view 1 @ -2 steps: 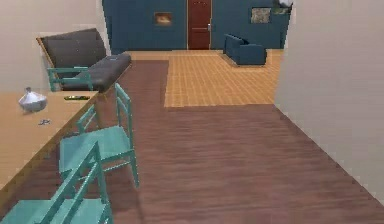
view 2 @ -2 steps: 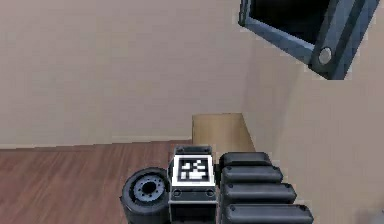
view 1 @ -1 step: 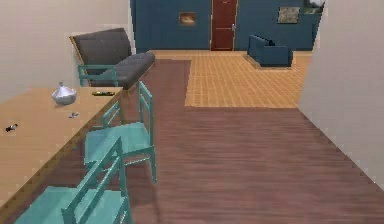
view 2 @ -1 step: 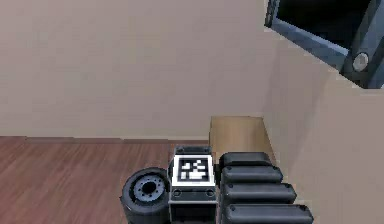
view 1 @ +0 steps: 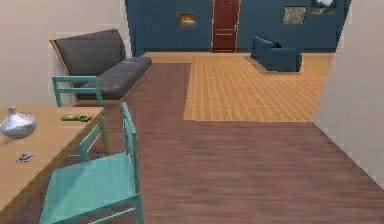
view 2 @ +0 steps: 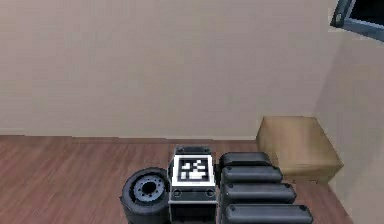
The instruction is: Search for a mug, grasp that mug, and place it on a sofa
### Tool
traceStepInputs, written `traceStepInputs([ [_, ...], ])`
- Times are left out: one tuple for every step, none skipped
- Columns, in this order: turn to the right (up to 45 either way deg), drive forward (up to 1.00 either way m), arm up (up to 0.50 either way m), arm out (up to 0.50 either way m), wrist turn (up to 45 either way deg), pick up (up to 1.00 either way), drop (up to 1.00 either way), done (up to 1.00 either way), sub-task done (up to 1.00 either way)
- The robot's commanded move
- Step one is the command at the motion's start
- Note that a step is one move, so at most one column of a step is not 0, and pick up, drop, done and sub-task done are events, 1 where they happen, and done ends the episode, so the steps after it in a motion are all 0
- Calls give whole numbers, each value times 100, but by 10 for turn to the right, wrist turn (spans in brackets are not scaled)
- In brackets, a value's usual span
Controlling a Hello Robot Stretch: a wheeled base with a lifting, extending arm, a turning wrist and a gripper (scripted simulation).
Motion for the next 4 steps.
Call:
traceStepInputs([
  [0,100,0,0,0,0,0,0,0],
  [90,0,0,0,0,0,0,0,0],
  [0,20,0,0,0,0,0,0,0],
  [-210,0,0,0,0,0,0,0,0],
])
